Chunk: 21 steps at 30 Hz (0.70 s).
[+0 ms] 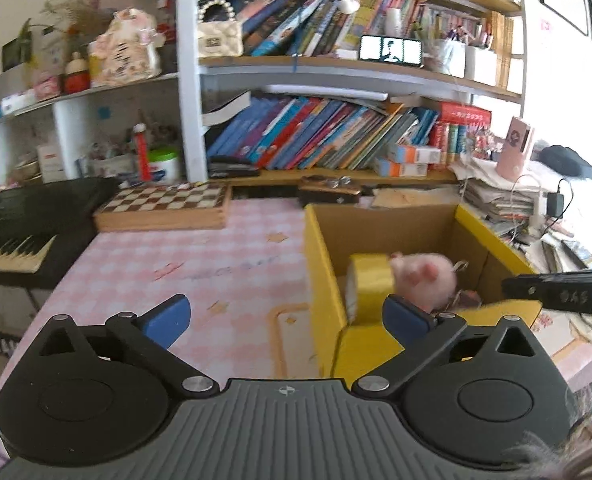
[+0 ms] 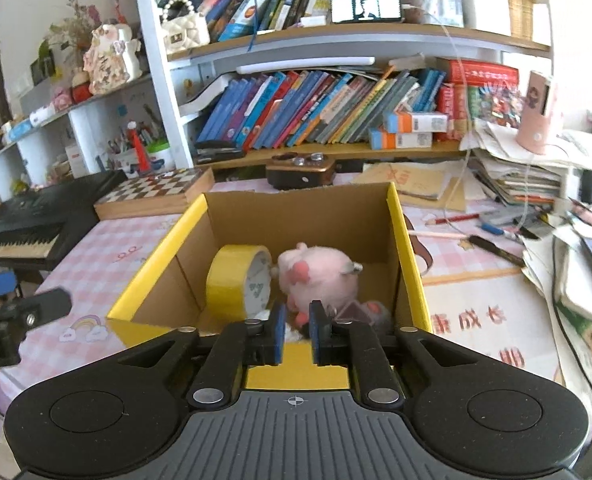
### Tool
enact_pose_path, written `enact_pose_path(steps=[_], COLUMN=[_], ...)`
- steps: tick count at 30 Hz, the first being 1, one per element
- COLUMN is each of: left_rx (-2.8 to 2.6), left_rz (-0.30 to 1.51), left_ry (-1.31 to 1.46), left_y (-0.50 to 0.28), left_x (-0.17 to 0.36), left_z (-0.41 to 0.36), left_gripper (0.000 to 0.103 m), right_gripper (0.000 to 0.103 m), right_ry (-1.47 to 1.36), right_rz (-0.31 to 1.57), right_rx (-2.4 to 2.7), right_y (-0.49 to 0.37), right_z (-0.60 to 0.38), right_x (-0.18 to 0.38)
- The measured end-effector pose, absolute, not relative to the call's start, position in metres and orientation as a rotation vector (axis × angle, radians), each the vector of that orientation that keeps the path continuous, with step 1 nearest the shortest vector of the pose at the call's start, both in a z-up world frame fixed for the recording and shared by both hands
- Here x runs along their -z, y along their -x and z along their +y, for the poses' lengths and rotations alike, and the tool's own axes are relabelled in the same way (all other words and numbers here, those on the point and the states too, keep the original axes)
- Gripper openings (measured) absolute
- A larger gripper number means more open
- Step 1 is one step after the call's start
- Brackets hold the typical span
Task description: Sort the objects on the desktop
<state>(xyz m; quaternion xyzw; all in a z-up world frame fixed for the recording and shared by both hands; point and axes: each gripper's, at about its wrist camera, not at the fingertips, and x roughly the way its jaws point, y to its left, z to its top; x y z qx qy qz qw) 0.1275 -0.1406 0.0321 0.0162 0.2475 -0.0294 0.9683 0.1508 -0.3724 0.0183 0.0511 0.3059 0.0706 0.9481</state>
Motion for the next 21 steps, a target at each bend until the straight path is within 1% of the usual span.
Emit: enact_pose_path(steps=[5,8,10,12,14,16,21], left_rx=[0.02,-0.007,-0.023,-0.037,-0.049,-0.046,-0.018], left_rz=[0.529,0.536,0.54,0.547,0.564,0.58,0.601], left_ry=[-0.05,-0.059,-0.049,-0.033,-0.022,-0.018,-0.046], left_y=[-0.101,-0.087,-0.078,-0.069,-0.06,-0.049,-0.029], left_x=[-0.022,-0.019,-0.017,-0.015,-0.012,-0.008,-0.003], left_z=[-0.121,-0.112,-0.104,-0.097,-0.092,-0.086,-0.077], left_gripper=[0.103,0.103,0.103,0.103,0.103,0.103,0.103], right_gripper=[0.028,0.037,0.046,0.051,0.054,0.06,0.07], right_ry=[-0.108,-0.121,-0.123,-0.118,-0.112,-0.102,-0.093], right_rz=[0.617,0.619,0.617,0.62,0.629,0.641,0.664], right_rx=[-0.102,-0.081,-0.068,-0.063,-0.061,-0.057,-0.037], right_y=[-0.125,-0.109,-0.096,-0.085,-0.073,-0.062,-0.034], right_z=[-0.355,-0.343,-0.334,-0.325,-0.315,-0.306,-0.289], right_x=[-0.016,-0.015,-0.014,-0.013,-0.01,-0.006,0.001])
